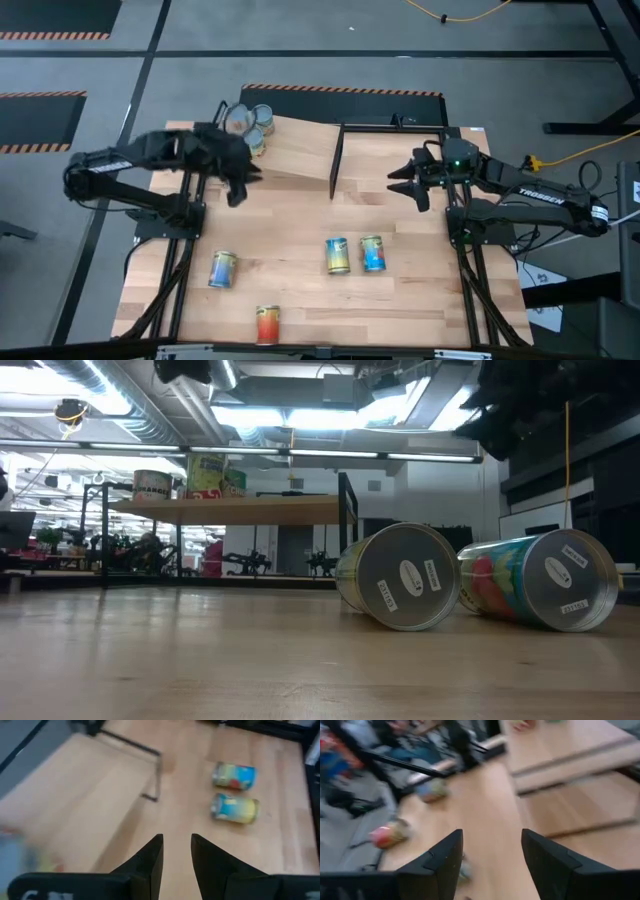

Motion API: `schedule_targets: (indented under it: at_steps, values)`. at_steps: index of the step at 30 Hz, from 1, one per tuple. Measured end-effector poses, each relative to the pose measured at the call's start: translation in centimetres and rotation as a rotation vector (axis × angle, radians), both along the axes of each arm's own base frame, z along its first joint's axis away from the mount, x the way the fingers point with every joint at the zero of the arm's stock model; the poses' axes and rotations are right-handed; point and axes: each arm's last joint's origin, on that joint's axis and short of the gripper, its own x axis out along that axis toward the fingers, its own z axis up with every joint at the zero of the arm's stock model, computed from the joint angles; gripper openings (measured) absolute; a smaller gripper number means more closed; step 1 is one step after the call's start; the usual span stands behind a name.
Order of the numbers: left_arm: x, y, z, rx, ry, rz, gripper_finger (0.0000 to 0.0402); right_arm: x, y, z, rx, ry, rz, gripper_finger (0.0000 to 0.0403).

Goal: Pick and place cans onto a shelf
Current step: Put the yellow canned carrot on the shelf

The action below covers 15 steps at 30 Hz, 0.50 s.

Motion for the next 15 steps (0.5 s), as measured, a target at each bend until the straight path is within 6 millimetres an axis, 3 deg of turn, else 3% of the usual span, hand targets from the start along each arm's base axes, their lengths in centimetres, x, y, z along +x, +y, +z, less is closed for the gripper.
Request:
schedule_targets:
  at_steps: [5, 10, 15]
  values:
    - [1.2, -1.9, -3.5, 0.014, -0.005, -0.091, 0.0092, 1.5, 1.3, 0.8, 0.029, -0.102, 0.100, 0.0207]
    - [2.2, -3.1, -6.2, 0.030, -0.024, -0.136, 0.0092, 4.3, 2.8, 0.2, 0.024, -0.134, 0.204, 0.0207]
    - [2.7, -3.9, -8.1, 0.029, -0.049, -0.171, 0.0092, 7.4, 3.9, -0.8, 0.045, -0.037, 0.270, 0.0207]
